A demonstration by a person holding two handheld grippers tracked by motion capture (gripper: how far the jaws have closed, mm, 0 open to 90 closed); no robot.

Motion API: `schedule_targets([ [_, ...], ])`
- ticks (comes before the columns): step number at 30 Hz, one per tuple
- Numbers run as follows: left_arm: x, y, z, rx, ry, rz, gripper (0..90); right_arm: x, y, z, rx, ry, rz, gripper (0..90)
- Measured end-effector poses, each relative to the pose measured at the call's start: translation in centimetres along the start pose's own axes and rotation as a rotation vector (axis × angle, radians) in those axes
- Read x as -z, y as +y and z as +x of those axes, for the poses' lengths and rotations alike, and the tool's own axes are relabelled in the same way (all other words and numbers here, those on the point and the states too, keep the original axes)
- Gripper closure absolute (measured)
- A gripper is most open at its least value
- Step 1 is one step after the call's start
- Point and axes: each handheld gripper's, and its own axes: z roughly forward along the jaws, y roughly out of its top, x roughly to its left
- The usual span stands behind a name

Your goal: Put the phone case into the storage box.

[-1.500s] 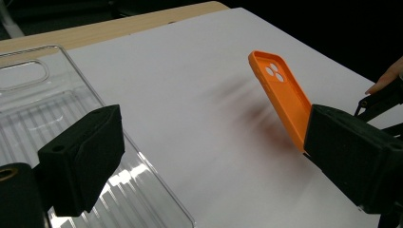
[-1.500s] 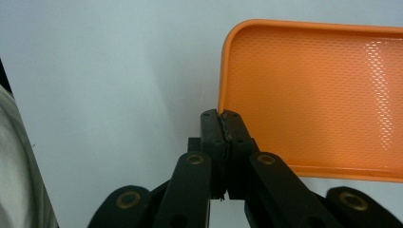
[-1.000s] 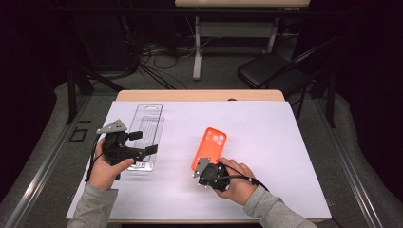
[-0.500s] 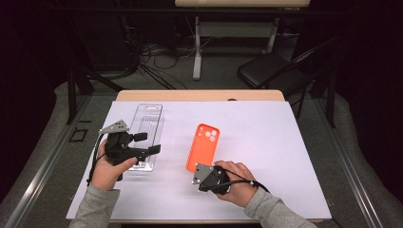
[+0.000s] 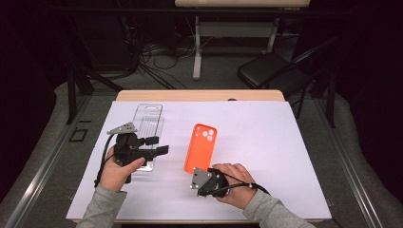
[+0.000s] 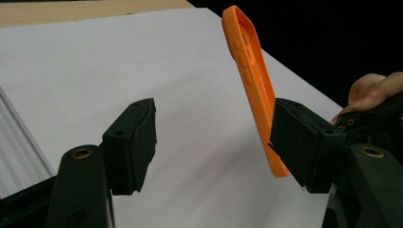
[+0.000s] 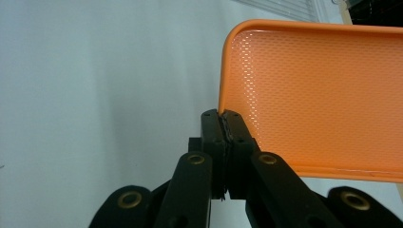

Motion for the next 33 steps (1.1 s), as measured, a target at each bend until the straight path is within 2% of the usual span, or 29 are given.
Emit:
schedule_targets([
  [3,-0.3,-0.1,0.0,0.045,-0.013,0.009,32.9,-0.1,0.1,0.2,0.013,-0.005,0.004,89.3],
  [10,-1.0,-0.4,-0.1,0.103,-0.046,0.015,33.2,-0.4,0.4,0.7,0.045,-0.007,0.004,89.4],
  [12,-1.2,-0.5,-0.2,0.103,-0.051,0.005,35.5,-0.5,0.5,1.0,0.047,-0.004,-0.001,89.3],
  [17,-1.7,-0.7,-0.4,0.159,-0.09,0.015,38.3,-0.6,0.7,1.4,0.056,0.0,-0.013,89.3],
  [21,-1.8,-1.0,-0.4,0.155,-0.026,0.02,40.7,-0.5,0.9,1.4,0.062,0.002,-0.019,89.3],
  [23,-1.8,-1.1,-0.2,0.181,-0.051,0.028,45.7,-0.5,1.0,1.4,0.061,0.004,-0.021,89.3],
  [26,-2.1,-1.3,0.0,0.221,-0.093,0.044,47.5,-0.6,1.1,1.6,0.062,0.005,-0.023,89.3],
  [33,-2.7,-1.5,-0.2,0.239,-0.119,0.077,52.9,-0.7,1.2,1.7,0.081,0.009,-0.025,89.3],
])
